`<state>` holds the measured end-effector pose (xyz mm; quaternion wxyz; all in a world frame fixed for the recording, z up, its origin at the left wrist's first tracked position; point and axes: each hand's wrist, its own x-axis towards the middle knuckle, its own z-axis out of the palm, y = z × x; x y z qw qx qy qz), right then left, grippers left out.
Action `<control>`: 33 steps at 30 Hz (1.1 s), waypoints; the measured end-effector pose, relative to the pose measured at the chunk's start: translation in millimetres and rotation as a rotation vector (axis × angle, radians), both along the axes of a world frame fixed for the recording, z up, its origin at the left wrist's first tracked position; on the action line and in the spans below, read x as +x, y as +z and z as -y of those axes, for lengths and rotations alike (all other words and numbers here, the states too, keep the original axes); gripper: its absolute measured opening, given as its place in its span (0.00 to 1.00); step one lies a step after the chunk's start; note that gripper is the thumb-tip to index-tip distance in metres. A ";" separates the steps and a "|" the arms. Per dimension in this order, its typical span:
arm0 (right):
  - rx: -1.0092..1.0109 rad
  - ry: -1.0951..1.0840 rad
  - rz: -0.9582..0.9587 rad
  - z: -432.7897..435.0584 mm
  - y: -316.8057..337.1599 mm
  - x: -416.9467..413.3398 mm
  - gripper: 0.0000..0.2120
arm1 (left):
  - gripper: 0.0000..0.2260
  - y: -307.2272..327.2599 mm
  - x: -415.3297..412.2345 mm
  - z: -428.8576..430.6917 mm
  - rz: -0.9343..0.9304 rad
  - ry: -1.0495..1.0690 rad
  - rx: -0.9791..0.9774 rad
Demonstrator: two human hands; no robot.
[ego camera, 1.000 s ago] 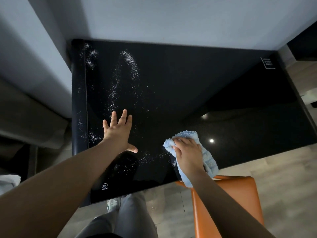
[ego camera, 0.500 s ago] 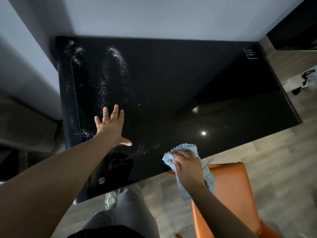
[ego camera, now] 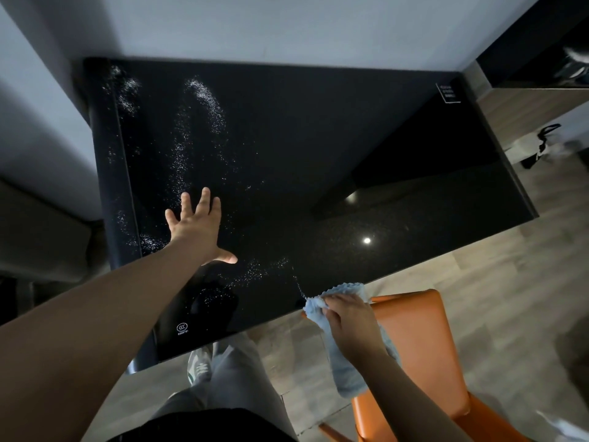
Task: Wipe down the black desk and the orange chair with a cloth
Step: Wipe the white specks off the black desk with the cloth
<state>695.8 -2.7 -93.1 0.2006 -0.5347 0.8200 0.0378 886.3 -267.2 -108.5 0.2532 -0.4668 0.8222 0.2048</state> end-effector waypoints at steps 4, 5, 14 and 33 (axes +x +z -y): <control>-0.027 0.003 0.040 3.2 12.5 -4.2 0.12 | 0.61 0.9 0.7 0.0 -0.005 0.000 -0.004; -0.059 -0.008 0.047 7.7 17.3 -6.0 0.11 | 0.61 1.4 0.6 0.0 -0.003 -0.003 -0.005; -0.297 0.026 0.029 118.1 50.2 -18.7 0.12 | 0.51 11.0 9.9 15.1 -0.106 0.065 -0.014; -0.478 0.210 -0.011 427.3 35.1 -43.2 0.09 | 0.56 -6.6 23.1 115.2 -0.123 0.319 -0.111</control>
